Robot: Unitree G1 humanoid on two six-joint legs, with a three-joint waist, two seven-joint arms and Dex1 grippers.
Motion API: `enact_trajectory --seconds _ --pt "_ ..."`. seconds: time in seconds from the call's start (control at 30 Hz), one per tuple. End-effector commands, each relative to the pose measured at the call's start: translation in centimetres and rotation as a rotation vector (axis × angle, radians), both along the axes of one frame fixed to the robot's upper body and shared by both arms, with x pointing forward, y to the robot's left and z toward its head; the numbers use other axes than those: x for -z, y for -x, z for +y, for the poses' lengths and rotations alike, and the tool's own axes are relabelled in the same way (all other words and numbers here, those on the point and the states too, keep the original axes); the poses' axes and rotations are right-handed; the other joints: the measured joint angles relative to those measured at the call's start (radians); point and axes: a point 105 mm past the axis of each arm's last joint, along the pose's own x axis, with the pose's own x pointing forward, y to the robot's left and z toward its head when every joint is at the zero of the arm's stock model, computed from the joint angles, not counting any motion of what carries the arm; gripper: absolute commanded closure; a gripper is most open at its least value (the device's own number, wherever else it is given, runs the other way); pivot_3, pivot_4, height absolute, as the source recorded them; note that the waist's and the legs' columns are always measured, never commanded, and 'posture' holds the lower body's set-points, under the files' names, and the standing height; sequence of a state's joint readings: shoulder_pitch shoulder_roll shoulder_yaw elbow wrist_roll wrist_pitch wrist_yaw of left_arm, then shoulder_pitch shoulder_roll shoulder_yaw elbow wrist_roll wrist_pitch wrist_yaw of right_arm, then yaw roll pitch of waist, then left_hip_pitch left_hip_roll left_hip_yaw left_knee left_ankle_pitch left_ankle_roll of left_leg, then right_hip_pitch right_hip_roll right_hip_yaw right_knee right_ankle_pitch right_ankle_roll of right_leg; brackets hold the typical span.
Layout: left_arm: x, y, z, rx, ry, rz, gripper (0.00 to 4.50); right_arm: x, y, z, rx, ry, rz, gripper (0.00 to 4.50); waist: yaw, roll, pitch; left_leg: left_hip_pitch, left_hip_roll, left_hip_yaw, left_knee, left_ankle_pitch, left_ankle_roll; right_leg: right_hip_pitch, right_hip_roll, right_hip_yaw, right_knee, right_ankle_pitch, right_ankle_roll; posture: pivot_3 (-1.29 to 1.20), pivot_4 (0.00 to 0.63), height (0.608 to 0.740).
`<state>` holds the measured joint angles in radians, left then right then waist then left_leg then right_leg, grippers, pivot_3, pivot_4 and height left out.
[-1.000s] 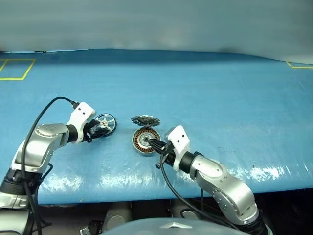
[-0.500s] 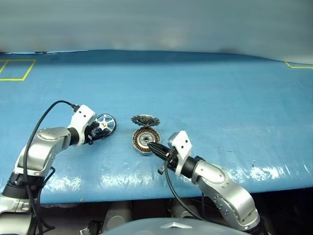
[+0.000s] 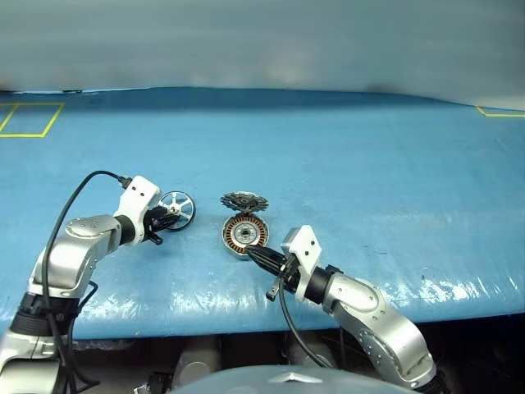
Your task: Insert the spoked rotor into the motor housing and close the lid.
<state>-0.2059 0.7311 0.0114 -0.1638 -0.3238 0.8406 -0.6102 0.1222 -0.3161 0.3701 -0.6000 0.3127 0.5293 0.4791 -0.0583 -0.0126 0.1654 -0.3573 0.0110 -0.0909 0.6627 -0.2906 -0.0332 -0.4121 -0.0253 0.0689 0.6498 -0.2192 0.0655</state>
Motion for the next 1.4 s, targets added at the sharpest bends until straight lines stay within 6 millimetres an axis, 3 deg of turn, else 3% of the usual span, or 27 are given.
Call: enact_trajectory --seconds 0.03,0.3,0.53,0.73,1.03,1.4 --pt "0.1 0.0 1.1 -0.039 -0.034 0.001 3.35 -0.8 0.0 0.2 -0.008 -0.011 -0.043 4.5 0.0 0.0 0.0 0.0 0.0 0.0 0.0 0.0 0.0 0.0 0.0 0.0 0.0 0.0 0.0 0.0 0.15 0.74" --pt "-3.0 0.4 2.5 -0.011 -0.057 -0.091 3.39 -0.7 0.0 0.1 -0.006 -0.002 -0.044 4.5 -0.003 -0.001 0.0 0.0 0.0 0.0 -0.001 0.0 0.0 -0.001 0.0 0.0 0.0 0.0 0.0 0.0 0.15 0.74" --pt "-5.6 3.4 0.5 0.23 0.027 -0.136 3.39 -0.6 0.0 0.0 -0.012 0.001 -0.041 4.5 0.005 -0.001 0.001 -0.003 0.0 0.0 -0.001 0.0 0.0 -0.003 0.0 0.0 -0.002 0.002 -0.004 0.0 0.15 0.74" --pt "-5.8 5.7 -1.6 0.398 0.086 -0.083 3.39 -0.5 0.2 -0.1 -0.022 -0.008 -0.027 4.5 0.006 -0.001 0.001 -0.003 0.001 0.0 -0.002 0.0 0.0 -0.003 0.0 0.0 -0.003 0.0 -0.002 0.0 0.15 0.74" --pt "-5.6 6.5 -5.5 0.609 0.121 -0.058 3.39 0.3 0.7 -0.6 -0.012 -0.005 0.003 4.5 0.01 -0.001 0.001 -0.003 0.001 0.001 -0.001 0.0 0.0 -0.002 0.0 0.0 -0.003 -0.001 -0.002 0.0 0.15 0.74" --pt "-4.5 5.2 -9.1 0.76 0.081 -0.049 3.39 0.5 0.7 -1.4 0.046 -0.021 0.009 4.5 0.011 -0.001 0.001 -0.003 0.001 0.001 -0.001 0.0 0.0 -0.002 0.001 0.0 -0.003 0.0 -0.001 0.0 0.15 0.74"
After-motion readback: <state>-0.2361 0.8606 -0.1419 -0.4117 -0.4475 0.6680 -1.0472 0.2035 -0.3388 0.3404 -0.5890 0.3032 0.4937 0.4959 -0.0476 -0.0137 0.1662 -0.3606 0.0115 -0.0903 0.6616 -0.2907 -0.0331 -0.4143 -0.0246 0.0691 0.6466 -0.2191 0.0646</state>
